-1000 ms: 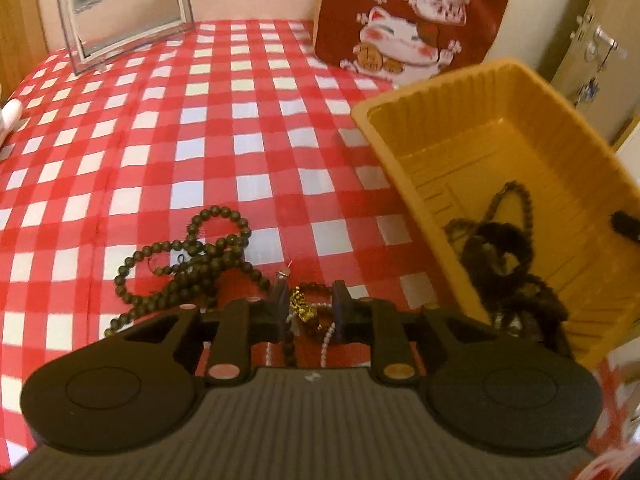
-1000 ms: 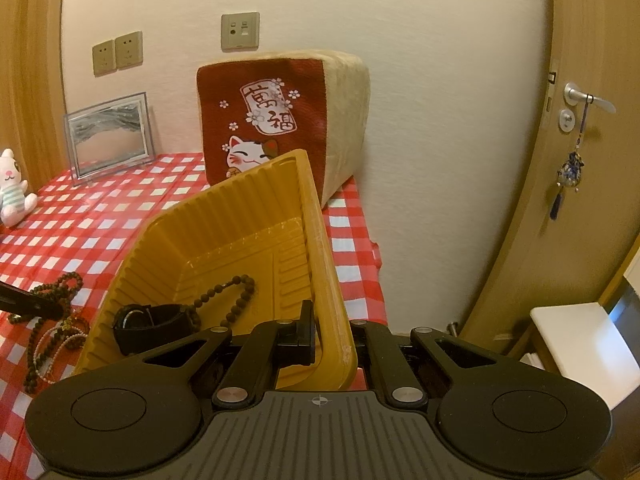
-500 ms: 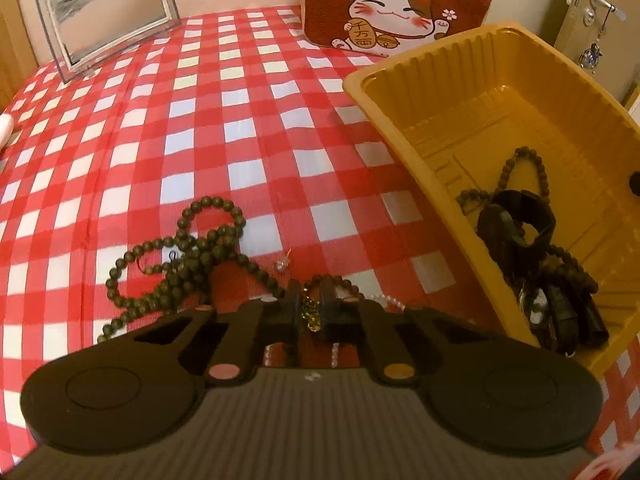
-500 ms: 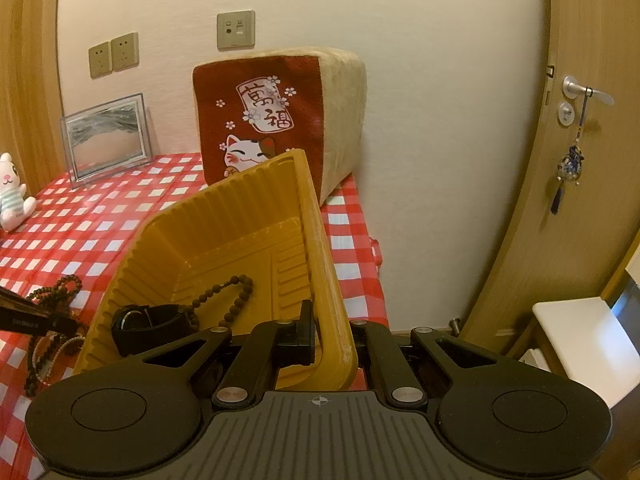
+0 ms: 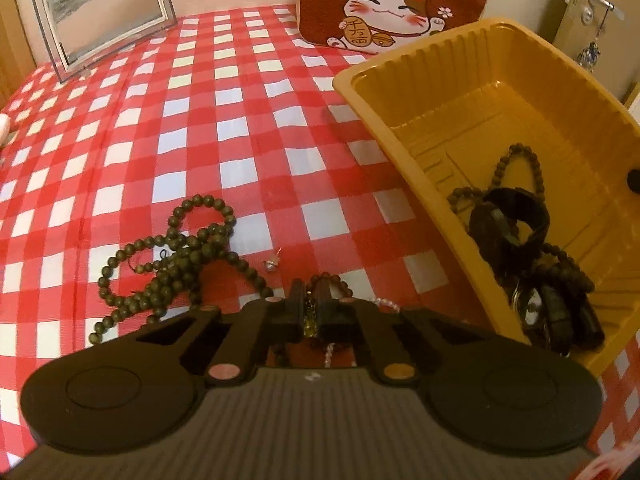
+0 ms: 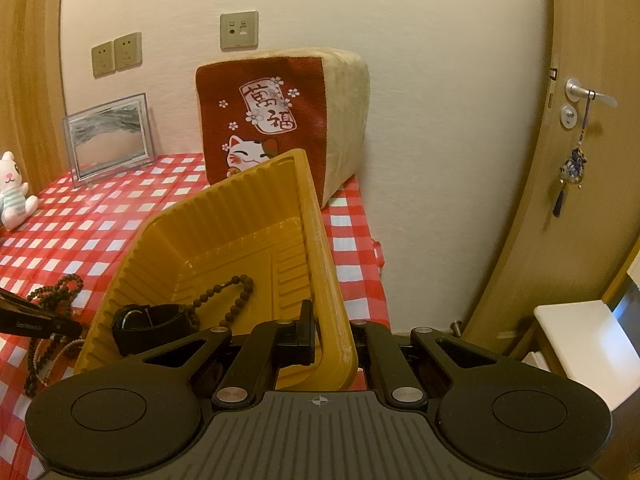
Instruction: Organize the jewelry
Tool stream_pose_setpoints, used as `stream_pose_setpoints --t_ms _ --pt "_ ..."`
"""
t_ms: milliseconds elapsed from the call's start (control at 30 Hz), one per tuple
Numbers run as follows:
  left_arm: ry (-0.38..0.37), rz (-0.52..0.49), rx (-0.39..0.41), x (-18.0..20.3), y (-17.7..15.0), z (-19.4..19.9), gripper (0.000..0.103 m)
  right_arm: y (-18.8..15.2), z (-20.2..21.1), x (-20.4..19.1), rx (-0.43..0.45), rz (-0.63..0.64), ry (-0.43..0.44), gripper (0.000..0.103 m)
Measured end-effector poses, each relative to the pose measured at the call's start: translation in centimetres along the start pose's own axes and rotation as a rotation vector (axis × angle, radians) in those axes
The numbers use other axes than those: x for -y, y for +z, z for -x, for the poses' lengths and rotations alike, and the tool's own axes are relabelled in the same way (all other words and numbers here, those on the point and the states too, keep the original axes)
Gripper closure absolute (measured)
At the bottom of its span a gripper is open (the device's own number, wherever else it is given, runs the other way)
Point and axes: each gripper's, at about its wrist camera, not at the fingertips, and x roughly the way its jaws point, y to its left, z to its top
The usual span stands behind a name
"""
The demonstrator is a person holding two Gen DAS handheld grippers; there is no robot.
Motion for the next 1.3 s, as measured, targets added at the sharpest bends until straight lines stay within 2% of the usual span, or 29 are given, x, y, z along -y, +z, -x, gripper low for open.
stream_pose_setpoints --t_ms 167,500,800,1000,1167,1300 --pt "-0.046 0.058 0.045 -0.6 0.0 2.0 0.099 0.0 0.0 0.0 0.0 -0.002 0.001 0.098" --pt "-0.128 0.145 0.17 -2.2 1.4 9.0 0.099 0.0 0.0 0.1 0.002 -0.001 0.004 0.098" --pt "-0.174 0.166 0.261 -2.2 3.0 13.5 0.099 0.1 0.2 -0.1 0.011 0.006 0.01 0.098" --pt "-0.226 0.13 0.282 -0.1 3.9 14.1 0.099 0.2 0.4 -0.4 0.022 0.019 0.011 0.098" --pt "-0.328 0.086 0.266 3.3 4.6 13.3 0.099 0.3 0.6 -0.8 0.031 0.027 0.012 0.098" --pt "-0.412 0.053 0.221 6.6 5.0 11.6 0.099 0.3 0.7 -0.8 0.033 0.028 0.011 0.098"
